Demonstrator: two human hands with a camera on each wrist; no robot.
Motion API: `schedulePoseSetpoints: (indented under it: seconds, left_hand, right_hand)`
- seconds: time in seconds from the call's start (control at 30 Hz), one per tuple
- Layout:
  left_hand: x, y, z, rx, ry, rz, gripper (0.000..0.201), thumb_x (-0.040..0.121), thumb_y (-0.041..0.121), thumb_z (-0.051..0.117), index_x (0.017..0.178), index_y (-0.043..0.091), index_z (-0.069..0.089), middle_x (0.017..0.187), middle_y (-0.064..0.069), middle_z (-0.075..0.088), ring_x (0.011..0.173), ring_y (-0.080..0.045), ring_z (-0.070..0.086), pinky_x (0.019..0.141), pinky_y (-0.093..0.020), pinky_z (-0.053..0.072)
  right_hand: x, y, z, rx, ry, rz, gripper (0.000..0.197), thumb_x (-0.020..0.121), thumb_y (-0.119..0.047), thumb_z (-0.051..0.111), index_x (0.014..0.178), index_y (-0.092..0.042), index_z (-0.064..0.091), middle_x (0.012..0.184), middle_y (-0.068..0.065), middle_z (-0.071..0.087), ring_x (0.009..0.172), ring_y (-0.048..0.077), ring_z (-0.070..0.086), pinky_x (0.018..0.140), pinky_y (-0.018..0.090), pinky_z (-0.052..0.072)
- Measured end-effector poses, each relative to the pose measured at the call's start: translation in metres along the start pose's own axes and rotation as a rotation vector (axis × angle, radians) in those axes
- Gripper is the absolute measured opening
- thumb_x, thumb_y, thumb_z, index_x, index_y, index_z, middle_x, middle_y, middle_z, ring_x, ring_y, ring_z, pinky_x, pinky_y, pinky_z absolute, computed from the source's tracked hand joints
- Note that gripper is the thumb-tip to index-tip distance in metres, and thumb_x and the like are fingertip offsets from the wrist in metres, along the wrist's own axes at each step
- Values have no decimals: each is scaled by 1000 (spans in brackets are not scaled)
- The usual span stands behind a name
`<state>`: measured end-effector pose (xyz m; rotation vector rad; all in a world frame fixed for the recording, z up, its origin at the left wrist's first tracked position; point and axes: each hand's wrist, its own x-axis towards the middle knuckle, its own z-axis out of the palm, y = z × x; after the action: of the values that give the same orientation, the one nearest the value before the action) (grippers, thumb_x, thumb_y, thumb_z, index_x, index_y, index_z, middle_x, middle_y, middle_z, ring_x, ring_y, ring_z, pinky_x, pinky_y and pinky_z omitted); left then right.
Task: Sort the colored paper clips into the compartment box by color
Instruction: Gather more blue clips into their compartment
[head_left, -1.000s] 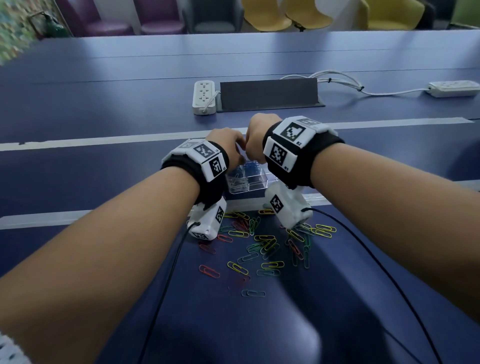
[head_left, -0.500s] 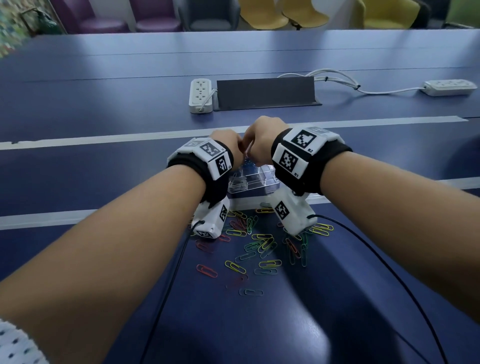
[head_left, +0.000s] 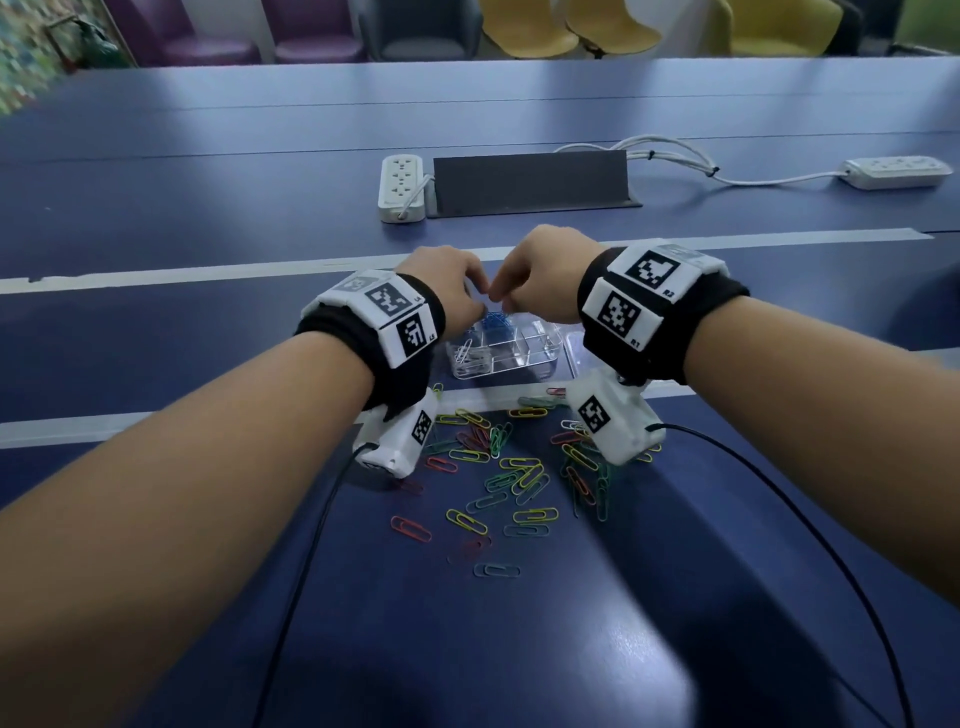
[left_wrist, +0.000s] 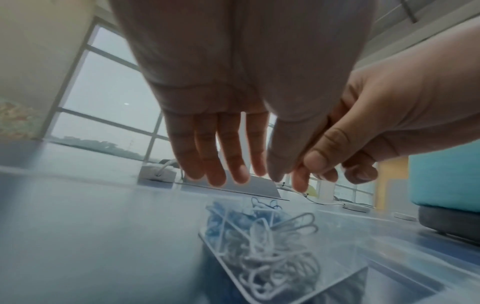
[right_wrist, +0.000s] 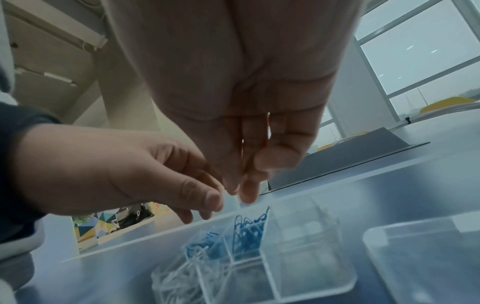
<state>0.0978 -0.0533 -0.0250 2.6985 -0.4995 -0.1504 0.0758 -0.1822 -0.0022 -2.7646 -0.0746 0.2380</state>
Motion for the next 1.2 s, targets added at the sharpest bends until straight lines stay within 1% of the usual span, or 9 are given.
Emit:
schedulePoseSetpoints:
  seconds: [0.13, 0.27, 0.57, 0.67, 0.8, 0.9, 1.0, 1.07, 1.2]
  left_hand:
    - [-20, 2, -1, 23, 27, 133, 12, 82, 20, 62, 90, 17, 69, 75, 4, 59, 76, -14, 54, 71, -21, 39]
    - [-41, 2, 4, 115, -118, 208, 11, 81, 24, 64, 87, 18, 70, 60, 14, 47, 68, -14, 49, 69, -21, 36]
    - [-57, 1, 9, 238, -250, 233, 16, 82, 27, 65, 96, 21, 71, 66, 14, 49, 73, -11, 49, 72, -18, 36]
    - [-63, 0, 11, 232, -259, 233, 18, 82, 27, 65, 99, 21, 71, 72, 11, 53, 74, -10, 50, 72, -17, 37]
    - [-69, 1, 16, 239, -250, 211, 18, 81, 30, 66, 97, 26, 71, 63, 18, 49, 76, -10, 52, 72, -19, 38]
    - [-72, 2, 13, 265, -231, 206, 18, 82, 32, 64, 99, 28, 69, 78, 13, 61, 86, -13, 60, 75, -19, 39]
    - [-72, 3, 10, 278, -220, 197, 21, 82, 32, 64, 103, 28, 68, 88, 11, 65, 88, -11, 59, 76, -19, 38]
    - [-71, 3, 9, 277, -236, 183, 21, 82, 30, 65, 102, 28, 68, 84, 12, 61, 82, -9, 54, 76, -19, 37]
    - [-69, 0, 6, 244, -280, 168, 23, 81, 15, 65, 101, 26, 69, 85, 10, 68, 80, -7, 55, 80, -21, 44]
  right_hand:
    - [-23, 12, 1, -68, -77, -38, 18, 82, -17, 64, 94, -25, 75, 83, -5, 68, 81, 14, 62, 76, 23, 48]
    - [-47, 19, 15, -150, -166, -56, 15, 79, -17, 67, 90, -21, 76, 76, -4, 66, 76, 14, 60, 76, 24, 51]
    - [-60, 19, 35, -186, -151, -78, 14, 81, -23, 66, 93, -22, 73, 96, 2, 71, 93, 22, 65, 82, 29, 53]
    - [-60, 17, 37, -187, -145, -80, 14, 83, -24, 61, 89, -20, 72, 97, 3, 72, 93, 23, 65, 79, 27, 51]
    - [-61, 11, 39, -182, -154, -103, 17, 84, -25, 58, 89, -18, 72, 97, 4, 73, 93, 22, 65, 73, 26, 48]
    - [-63, 9, 41, -198, -153, -109, 17, 84, -26, 57, 90, -18, 71, 98, 3, 72, 94, 22, 64, 63, 23, 43]
    - [-65, 8, 37, -221, -149, -119, 12, 82, -30, 60, 79, -18, 61, 87, 2, 65, 85, 22, 57, 67, 26, 41]
    - [-67, 9, 34, -178, -122, -110, 21, 77, -29, 64, 65, -19, 50, 70, -2, 55, 75, 20, 51, 61, 25, 39]
    - [-68, 13, 30, 17, -103, -81, 22, 72, -21, 68, 63, -21, 48, 63, -2, 58, 55, 15, 57, 60, 29, 51]
